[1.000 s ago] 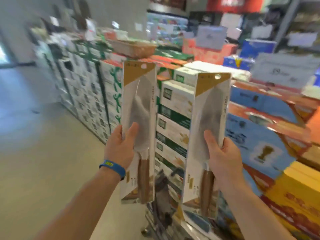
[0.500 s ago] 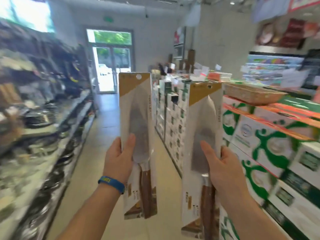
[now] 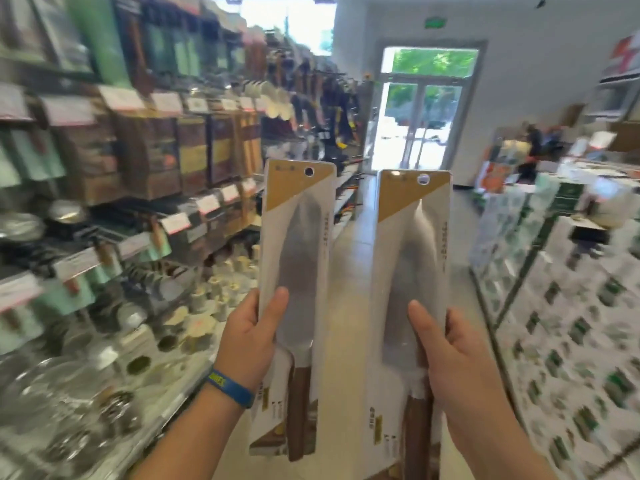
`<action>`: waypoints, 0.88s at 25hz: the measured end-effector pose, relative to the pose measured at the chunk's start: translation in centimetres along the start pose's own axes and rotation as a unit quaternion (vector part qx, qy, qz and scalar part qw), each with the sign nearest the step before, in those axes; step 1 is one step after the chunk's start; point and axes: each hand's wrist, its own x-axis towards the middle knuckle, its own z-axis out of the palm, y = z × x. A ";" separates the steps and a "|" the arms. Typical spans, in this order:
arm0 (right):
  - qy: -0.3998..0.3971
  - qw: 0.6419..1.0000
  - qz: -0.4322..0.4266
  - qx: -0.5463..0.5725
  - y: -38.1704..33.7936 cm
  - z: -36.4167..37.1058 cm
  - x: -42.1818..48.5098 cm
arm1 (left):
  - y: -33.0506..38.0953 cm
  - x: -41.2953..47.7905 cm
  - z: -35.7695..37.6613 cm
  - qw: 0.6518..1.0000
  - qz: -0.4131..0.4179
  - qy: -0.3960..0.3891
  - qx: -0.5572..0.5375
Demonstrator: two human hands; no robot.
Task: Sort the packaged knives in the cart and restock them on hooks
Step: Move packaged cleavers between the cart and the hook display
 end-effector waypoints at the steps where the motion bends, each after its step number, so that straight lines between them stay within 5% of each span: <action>1: -0.028 1.000 -0.001 0.010 0.8 1.8 1.8 | -0.7 1.1 -0.9 1.000 -0.005 0.022 0.009; 7: -0.256 0.964 0.015 0.073 3.2 14.1 12.9 | -2.6 8.1 -6.5 0.979 -0.019 0.198 0.034; 11: -0.398 0.912 0.018 0.092 2.8 23.5 16.8 | -1.6 9.6 -10.9 0.935 0.002 0.344 0.090; 15: -0.511 0.854 0.011 0.099 1.7 32.0 15.2 | 0.0 7.1 -15.4 0.870 0.014 0.469 0.155; 22: -0.635 0.763 -0.036 0.111 -1.6 40.9 6.5 | 3.1 0.8 -23.4 0.798 0.041 0.576 0.169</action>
